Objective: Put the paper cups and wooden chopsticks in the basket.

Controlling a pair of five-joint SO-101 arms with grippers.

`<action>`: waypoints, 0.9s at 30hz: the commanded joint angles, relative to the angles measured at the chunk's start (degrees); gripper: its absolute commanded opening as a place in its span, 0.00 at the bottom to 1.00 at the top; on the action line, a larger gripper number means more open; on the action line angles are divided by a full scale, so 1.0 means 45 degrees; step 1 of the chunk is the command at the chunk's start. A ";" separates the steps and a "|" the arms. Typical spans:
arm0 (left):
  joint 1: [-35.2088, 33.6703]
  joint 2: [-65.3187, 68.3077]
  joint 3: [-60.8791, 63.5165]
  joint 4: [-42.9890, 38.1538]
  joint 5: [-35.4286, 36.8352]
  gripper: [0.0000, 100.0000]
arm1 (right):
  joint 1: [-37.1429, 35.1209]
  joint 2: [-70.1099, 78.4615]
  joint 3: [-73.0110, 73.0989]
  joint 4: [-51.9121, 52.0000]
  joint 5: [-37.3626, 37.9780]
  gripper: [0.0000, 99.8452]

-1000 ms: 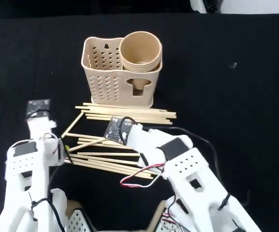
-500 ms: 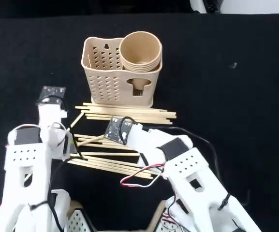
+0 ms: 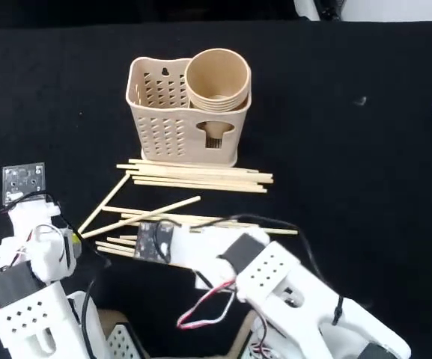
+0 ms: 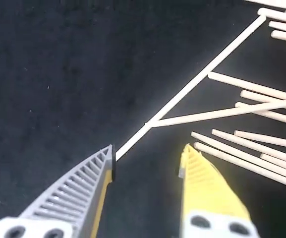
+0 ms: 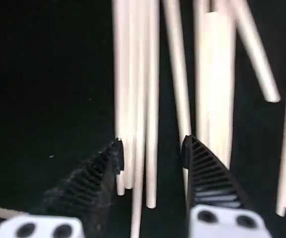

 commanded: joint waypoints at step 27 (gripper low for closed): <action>0.1455 0.4962 -0.0869 -0.2462 0.2032 0.22 | 0.1543 0.0479 0.1573 -0.1739 0.0020 0.20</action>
